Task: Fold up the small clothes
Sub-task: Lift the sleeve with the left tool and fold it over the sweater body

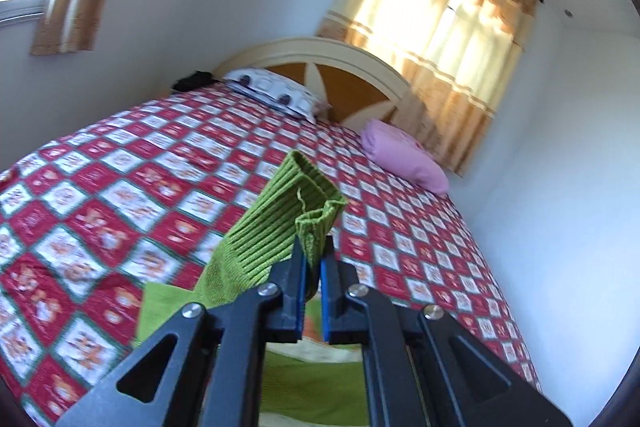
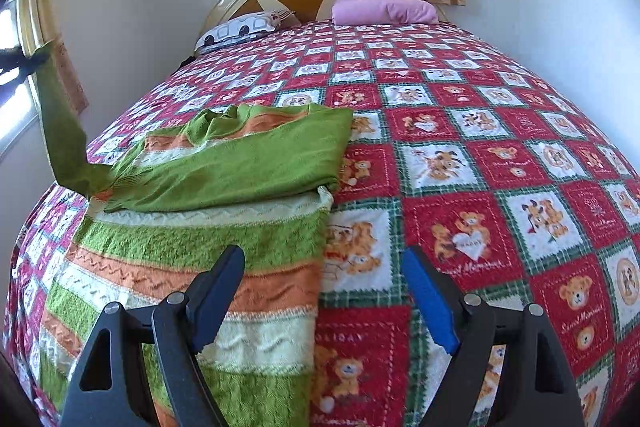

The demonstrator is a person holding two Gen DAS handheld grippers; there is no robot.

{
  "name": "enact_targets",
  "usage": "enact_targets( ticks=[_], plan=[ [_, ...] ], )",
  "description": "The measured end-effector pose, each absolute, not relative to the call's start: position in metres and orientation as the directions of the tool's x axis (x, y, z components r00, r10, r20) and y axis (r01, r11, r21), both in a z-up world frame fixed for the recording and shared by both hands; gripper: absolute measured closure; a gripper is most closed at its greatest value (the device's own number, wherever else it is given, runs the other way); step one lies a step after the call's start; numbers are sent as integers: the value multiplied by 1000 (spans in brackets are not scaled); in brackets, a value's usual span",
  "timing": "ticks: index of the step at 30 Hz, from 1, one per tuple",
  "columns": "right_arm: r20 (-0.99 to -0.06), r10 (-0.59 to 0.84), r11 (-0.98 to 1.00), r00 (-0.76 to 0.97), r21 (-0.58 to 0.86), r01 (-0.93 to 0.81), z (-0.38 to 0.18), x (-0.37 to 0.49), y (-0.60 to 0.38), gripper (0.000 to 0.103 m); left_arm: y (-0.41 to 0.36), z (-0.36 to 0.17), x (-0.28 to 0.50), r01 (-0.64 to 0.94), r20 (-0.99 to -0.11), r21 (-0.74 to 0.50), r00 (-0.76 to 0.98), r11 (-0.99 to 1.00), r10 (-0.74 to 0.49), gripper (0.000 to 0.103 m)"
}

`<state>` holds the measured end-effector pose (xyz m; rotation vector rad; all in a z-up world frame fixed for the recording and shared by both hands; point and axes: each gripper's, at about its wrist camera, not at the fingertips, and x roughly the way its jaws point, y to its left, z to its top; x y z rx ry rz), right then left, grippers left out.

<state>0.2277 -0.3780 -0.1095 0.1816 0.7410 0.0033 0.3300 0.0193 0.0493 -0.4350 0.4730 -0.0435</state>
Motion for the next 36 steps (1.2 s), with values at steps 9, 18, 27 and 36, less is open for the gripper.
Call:
enact_targets(
  ticks=[9,18,27,36],
  plan=[
    [-688,85,977,721,200,76,-135,223,-385,21,-108,-4,353,21,-531,-359,818,933,-222,97],
    [-699,63,985,712,160,69,-148,223,-380,21,-183,-77,360,68,-697,-221,687,973,-207,83],
    [-674,105,975,731,216,59,-149,221,-389,21,-65,-65,329,-14,-575,-8,818,1000,6,49],
    [-624,84,976,777,210,64,-105,215,-368,21,28,-80,319,12,-593,-81,803,997,-58,51]
  ],
)
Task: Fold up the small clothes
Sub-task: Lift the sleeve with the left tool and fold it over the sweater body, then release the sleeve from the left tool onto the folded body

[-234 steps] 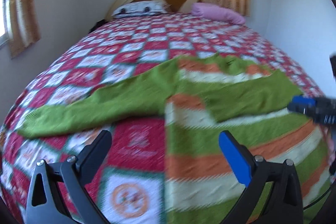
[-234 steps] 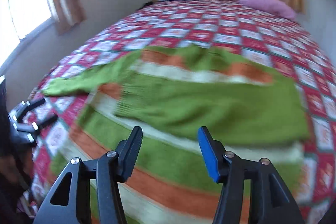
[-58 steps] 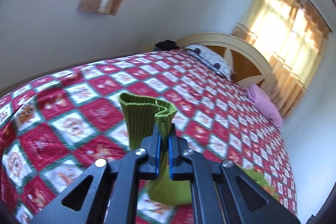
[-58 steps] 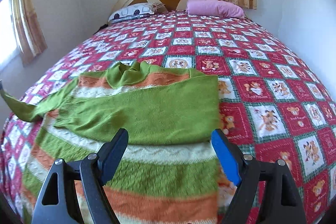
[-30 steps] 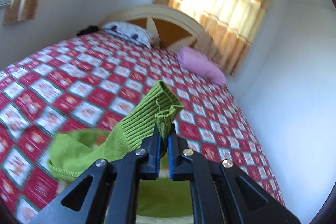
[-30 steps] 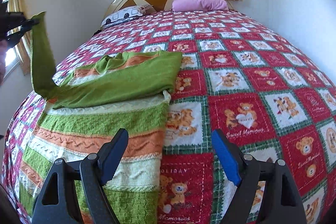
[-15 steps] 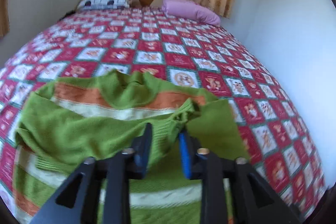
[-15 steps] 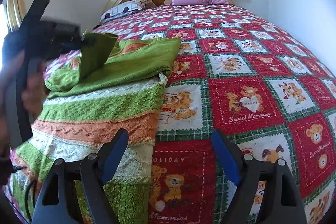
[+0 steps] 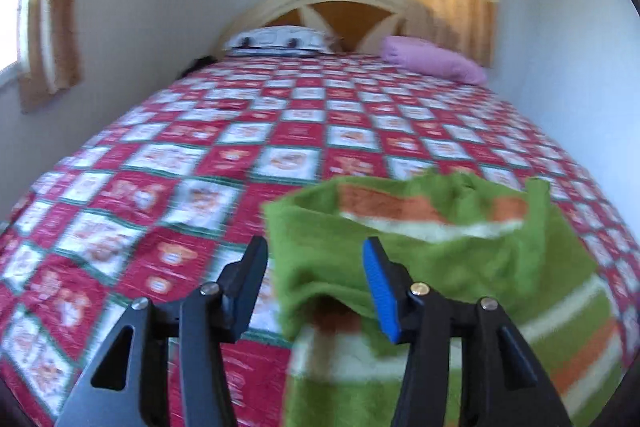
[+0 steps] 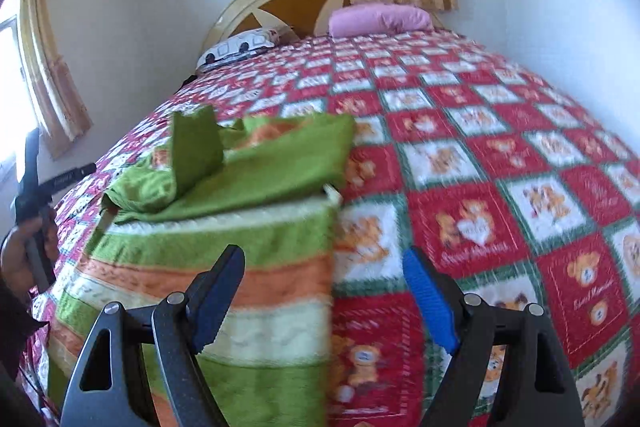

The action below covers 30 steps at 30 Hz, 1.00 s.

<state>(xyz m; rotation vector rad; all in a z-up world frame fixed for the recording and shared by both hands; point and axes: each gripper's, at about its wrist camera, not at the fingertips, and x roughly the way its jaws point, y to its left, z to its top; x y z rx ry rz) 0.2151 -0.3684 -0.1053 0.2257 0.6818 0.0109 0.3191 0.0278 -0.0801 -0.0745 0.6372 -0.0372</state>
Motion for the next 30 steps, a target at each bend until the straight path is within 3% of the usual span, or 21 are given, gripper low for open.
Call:
enact_targets(
  ticks=[2,6,9,13,17,19,23,25,27,28,30],
  plan=[
    [-615,110,976,781,217,34,-94,225,-351,21,6,-80,309,98,-587,-112,796,989,-146,50],
    [-618,184,970,764,239,-41,-82,251,-317,21,-32,-74,298,96,-545,86,838,992,-34,27],
    [-642,289,944,710,313,-102,-77,282,-296,21,-10,-79,312,22,-548,107,835,994,41,26],
    [-682,279,947,676,313,-76,-82,319,-287,21,42,-98,334,-57,-593,126,796,990,122,27],
    [-748,235,959,621,283,-22,-107,364,-290,26,65,-116,327,-22,-647,58,760,998,55,27],
    [-791,185,970,583,244,23,-125,388,-291,45,63,-122,322,6,-658,62,752,998,36,27],
    [-820,129,987,558,159,6,-140,405,-279,63,51,-127,321,60,-654,93,756,994,15,27],
    [-816,119,992,566,126,-27,-135,402,-273,89,45,-125,326,78,-643,95,766,992,1,27],
    [-804,105,994,585,91,-53,-128,398,-269,92,35,-129,336,70,-652,175,756,982,62,27],
    [-788,89,996,609,57,-71,-120,395,-266,94,36,-132,341,59,-659,191,748,980,83,30],
    [-754,76,996,653,27,-85,-103,391,-264,94,40,-141,347,81,-713,148,699,986,50,79]
  ],
)
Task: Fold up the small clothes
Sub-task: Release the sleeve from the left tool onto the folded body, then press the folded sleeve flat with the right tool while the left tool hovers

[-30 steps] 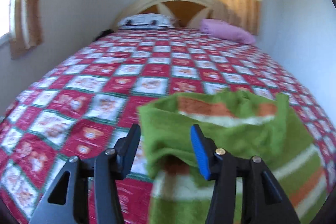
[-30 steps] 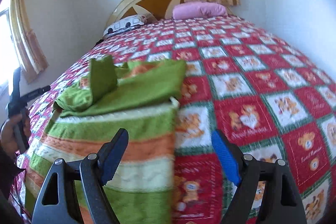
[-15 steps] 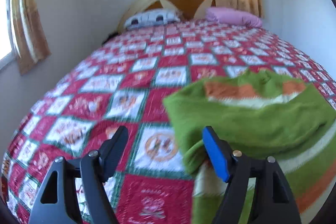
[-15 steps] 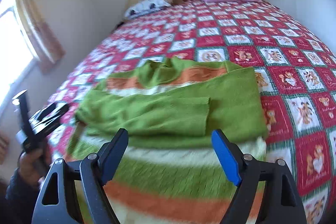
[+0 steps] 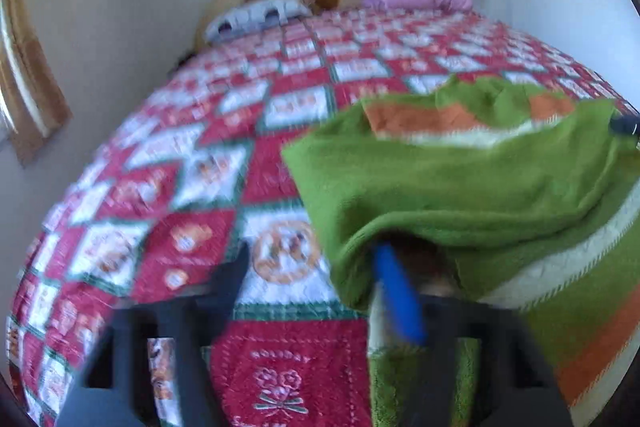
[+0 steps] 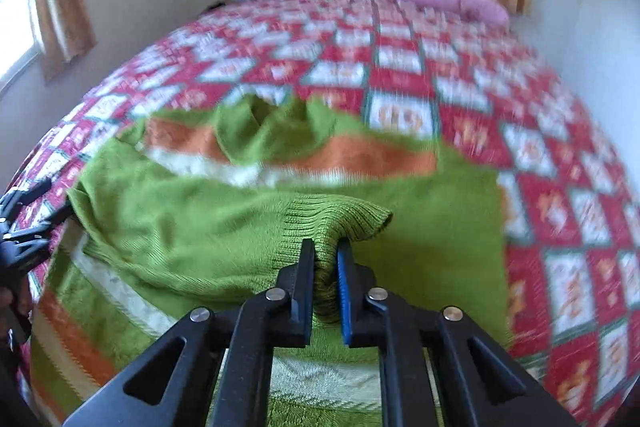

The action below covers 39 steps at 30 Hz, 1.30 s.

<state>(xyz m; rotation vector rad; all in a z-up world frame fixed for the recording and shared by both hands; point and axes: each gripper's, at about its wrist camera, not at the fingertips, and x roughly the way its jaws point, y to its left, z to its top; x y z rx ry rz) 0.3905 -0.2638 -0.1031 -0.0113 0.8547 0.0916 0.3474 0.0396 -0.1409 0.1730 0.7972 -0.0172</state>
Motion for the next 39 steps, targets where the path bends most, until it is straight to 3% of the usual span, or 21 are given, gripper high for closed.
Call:
enact_targets(
  ticks=[2,5,11,12,14,15,16,20,23,25,29,39],
  plan=[
    [-715,56,997,697,4,-77,-83,385,-266,94,46,-144,345,101,-732,71,681,992,-17,85],
    [-703,33,998,711,-16,-62,-75,387,-269,94,42,-142,332,120,-717,105,697,987,-8,89],
    [-816,-6,1000,579,-16,-12,-136,396,-282,93,45,-143,316,168,-729,102,684,981,-41,87],
    [-824,-9,1000,567,-18,-11,-141,394,-283,89,46,-141,312,176,-730,97,682,980,-50,87],
    [-802,-44,999,596,-43,16,-136,383,-290,65,47,-133,305,160,-706,119,707,980,-30,84],
    [-797,-67,998,600,-54,40,-131,378,-294,44,49,-126,302,151,-681,116,732,982,-32,81],
    [-788,-60,998,613,-39,48,-126,374,-299,40,51,-120,301,146,-660,106,750,984,-40,79],
    [-738,12,1000,674,3,-14,-102,360,-292,41,55,-94,308,70,-573,70,820,995,-17,42],
    [-738,146,989,659,100,-107,-98,362,-277,46,42,-101,335,55,-608,106,794,993,21,42],
    [-760,193,981,621,148,-124,-109,370,-270,63,33,-115,346,53,-650,149,758,987,57,43],
    [-805,177,984,567,136,-114,-140,371,-270,65,31,-147,342,69,-727,194,680,978,97,39],
    [-801,126,989,586,56,-136,-147,353,-271,66,16,-151,325,77,-693,272,707,959,140,39]
  ],
)
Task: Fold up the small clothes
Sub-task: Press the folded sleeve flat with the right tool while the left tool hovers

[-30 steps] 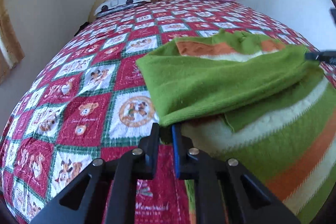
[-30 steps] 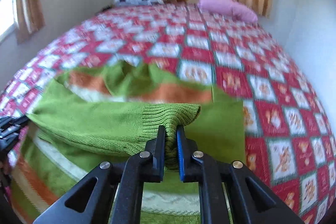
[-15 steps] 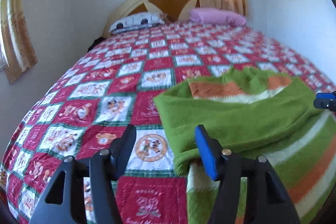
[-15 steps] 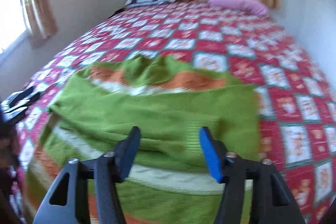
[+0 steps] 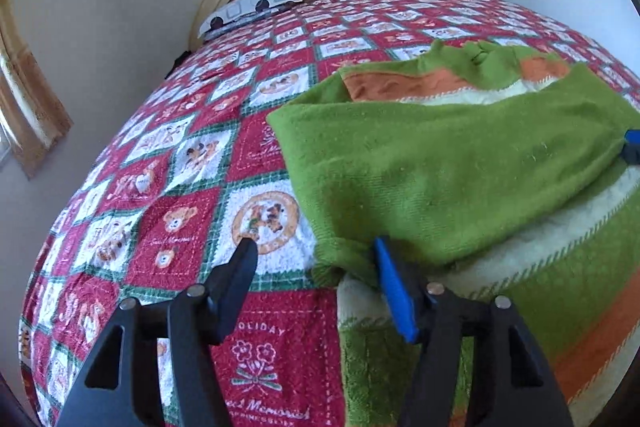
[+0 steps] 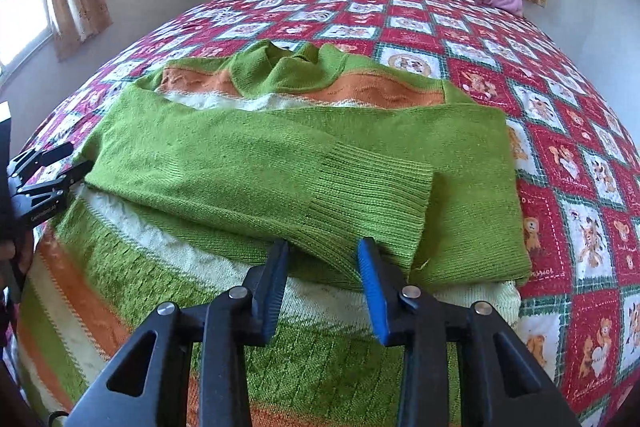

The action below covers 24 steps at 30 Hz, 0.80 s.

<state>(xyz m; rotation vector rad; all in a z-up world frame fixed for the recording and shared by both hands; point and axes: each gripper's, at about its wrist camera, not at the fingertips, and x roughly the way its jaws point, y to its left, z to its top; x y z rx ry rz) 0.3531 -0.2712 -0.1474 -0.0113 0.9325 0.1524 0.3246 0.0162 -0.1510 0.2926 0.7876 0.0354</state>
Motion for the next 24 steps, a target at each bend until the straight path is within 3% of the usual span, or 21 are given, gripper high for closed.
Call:
enact_targets(
  ticks=[5,8,11,18,20,24],
  plan=[
    [-794,81,991,603,2,-131,-142,346,-265,66,21,-150,321,74,-695,249,709,966,125,39],
    [-743,125,991,657,65,-114,-113,338,-266,65,22,-151,322,74,-698,233,707,970,114,39],
    [-719,137,986,682,35,-162,-96,345,-247,65,18,-150,319,84,-688,247,717,965,114,39],
    [-816,171,980,552,80,-184,-142,377,-229,65,16,-151,315,95,-689,245,718,965,104,39],
    [-800,161,978,578,49,-205,-147,366,-230,65,17,-151,313,103,-693,228,715,968,87,39],
    [-814,145,978,563,30,-208,-144,362,-231,65,20,-153,314,104,-708,202,702,974,72,30]
  ],
)
